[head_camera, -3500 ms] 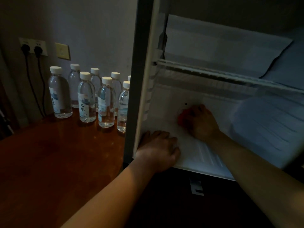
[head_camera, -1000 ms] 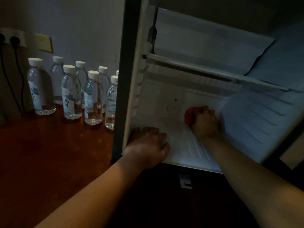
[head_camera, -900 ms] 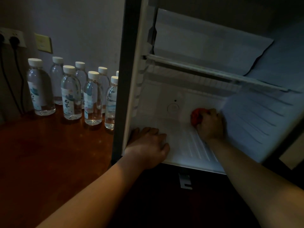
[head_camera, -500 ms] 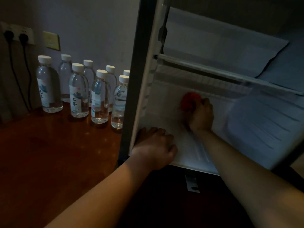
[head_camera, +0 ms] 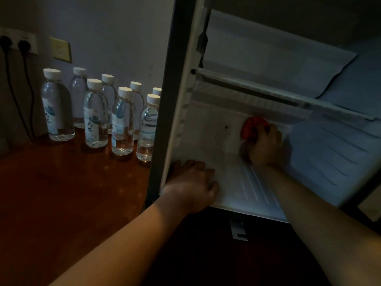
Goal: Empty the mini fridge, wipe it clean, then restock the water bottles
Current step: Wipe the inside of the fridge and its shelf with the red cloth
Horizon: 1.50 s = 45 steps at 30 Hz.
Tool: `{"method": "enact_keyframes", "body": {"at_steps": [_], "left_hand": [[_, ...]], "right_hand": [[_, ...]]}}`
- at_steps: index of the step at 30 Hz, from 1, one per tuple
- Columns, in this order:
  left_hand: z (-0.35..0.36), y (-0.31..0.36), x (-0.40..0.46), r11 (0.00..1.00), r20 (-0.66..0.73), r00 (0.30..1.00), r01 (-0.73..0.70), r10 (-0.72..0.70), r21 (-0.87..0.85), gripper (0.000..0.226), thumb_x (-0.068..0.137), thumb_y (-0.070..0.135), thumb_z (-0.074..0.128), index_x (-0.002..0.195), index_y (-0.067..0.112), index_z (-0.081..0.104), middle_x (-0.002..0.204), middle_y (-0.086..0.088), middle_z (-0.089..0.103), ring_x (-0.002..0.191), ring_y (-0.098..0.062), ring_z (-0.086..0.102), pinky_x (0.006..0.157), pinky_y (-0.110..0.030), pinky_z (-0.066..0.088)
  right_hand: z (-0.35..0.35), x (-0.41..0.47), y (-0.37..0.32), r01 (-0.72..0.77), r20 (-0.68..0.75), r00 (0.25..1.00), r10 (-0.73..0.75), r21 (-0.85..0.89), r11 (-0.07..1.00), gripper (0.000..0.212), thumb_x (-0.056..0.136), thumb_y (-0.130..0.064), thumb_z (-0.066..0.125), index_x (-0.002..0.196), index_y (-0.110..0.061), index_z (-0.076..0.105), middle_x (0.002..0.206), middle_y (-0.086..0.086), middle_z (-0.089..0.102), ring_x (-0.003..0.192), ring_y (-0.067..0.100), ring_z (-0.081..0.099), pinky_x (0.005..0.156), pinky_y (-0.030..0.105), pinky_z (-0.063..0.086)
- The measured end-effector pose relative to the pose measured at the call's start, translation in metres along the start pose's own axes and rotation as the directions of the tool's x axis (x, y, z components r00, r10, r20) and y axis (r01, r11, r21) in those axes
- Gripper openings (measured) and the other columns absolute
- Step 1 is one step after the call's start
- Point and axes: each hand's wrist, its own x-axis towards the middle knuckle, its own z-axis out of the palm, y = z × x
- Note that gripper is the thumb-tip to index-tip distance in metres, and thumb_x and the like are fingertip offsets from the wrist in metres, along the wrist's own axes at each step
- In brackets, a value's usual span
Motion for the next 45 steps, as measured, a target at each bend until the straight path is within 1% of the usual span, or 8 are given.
{"method": "enact_keyframes", "body": {"at_steps": [4,11,17,25,29,34,41,45], "left_hand": [[-0.002,0.001,-0.001,1.000,0.013,1.000,0.001,-0.001,0.006,0.052,0.100,0.053,0.033,0.148,0.033,0.039,0.155,0.002,0.035,0.143,-0.021,0.027,0.115,-0.045,0.014],[-0.003,0.001,0.000,1.000,0.041,0.999,-0.002,0.002,-0.007,0.052,0.100,0.054,0.031,0.147,0.033,0.039,0.156,0.002,0.033,0.144,-0.022,0.025,0.117,-0.048,0.011],[-0.001,0.000,0.001,1.000,0.023,1.000,-0.012,0.013,-0.009,0.051,0.100,0.053,0.032,0.146,0.033,0.042,0.155,0.000,0.035,0.142,-0.023,0.027,0.115,-0.047,0.013],[0.000,-0.001,0.002,1.000,0.020,1.000,-0.005,0.005,-0.001,0.053,0.100,0.054,0.032,0.148,0.033,0.039,0.156,0.001,0.033,0.143,-0.022,0.026,0.116,-0.047,0.012],[0.000,-0.001,0.002,1.000,0.028,1.000,-0.001,0.001,-0.005,0.053,0.100,0.054,0.032,0.148,0.033,0.038,0.156,0.002,0.033,0.145,-0.022,0.024,0.117,-0.047,0.011],[0.000,0.000,0.002,1.000,0.016,1.000,-0.010,0.010,0.013,0.050,0.100,0.054,0.031,0.143,0.033,0.044,0.152,0.001,0.038,0.142,-0.022,0.029,0.114,-0.047,0.016],[-0.002,0.001,0.004,1.000,0.050,0.998,0.023,-0.023,-0.003,0.051,0.099,0.056,0.033,0.144,0.034,0.043,0.150,0.004,0.039,0.140,-0.020,0.031,0.114,-0.046,0.017],[-0.009,0.013,0.025,0.993,0.075,0.991,0.112,-0.115,0.036,0.049,0.097,0.055,0.036,0.136,0.029,0.049,0.140,-0.004,0.046,0.129,-0.028,0.040,0.108,-0.050,0.026]], "right_hand": [[-0.002,0.002,0.028,-0.113,-0.127,0.984,0.121,0.072,0.991,0.047,0.082,-0.011,0.057,0.129,-0.014,0.058,0.121,0.027,0.050,0.107,0.046,0.052,0.082,0.054,0.047],[0.007,0.005,-0.004,-0.268,-0.076,0.959,0.274,0.078,0.960,0.056,0.085,-0.018,0.060,0.139,-0.015,0.048,0.134,0.026,0.043,0.122,0.042,0.041,0.098,0.049,0.032],[0.013,-0.007,-0.048,0.045,0.010,0.999,-0.044,-0.077,0.996,0.055,0.083,-0.026,0.064,0.135,-0.014,0.048,0.131,0.025,0.044,0.114,0.043,0.044,0.076,0.047,0.046],[0.013,-0.004,-0.025,0.446,0.112,0.895,-0.432,-0.250,0.860,0.049,0.065,-0.022,0.083,0.110,-0.012,0.067,0.104,0.024,0.058,0.088,0.042,0.057,0.064,0.039,0.047],[0.008,-0.001,0.001,0.450,0.189,0.893,-0.409,-0.312,0.837,0.047,0.064,-0.022,0.084,0.105,-0.008,0.067,0.102,0.029,0.057,0.086,0.046,0.057,0.062,0.043,0.049],[-0.010,0.003,0.011,0.397,0.306,0.908,-0.287,-0.404,0.824,0.044,0.082,-0.030,0.071,0.120,-0.011,0.060,0.121,0.025,0.050,0.104,0.043,0.049,0.079,0.047,0.046],[-0.053,0.017,0.004,0.557,0.370,0.830,-0.418,-0.520,0.647,0.037,0.081,-0.012,0.041,0.103,-0.003,0.069,0.109,0.018,0.061,0.100,0.042,0.054,0.076,0.044,0.046],[-0.072,0.033,0.005,0.630,0.439,0.763,-0.475,-0.671,0.392,0.011,0.065,-0.015,0.077,0.074,-0.007,0.076,0.084,0.011,0.067,0.081,0.036,0.062,0.066,0.037,0.053]]}}
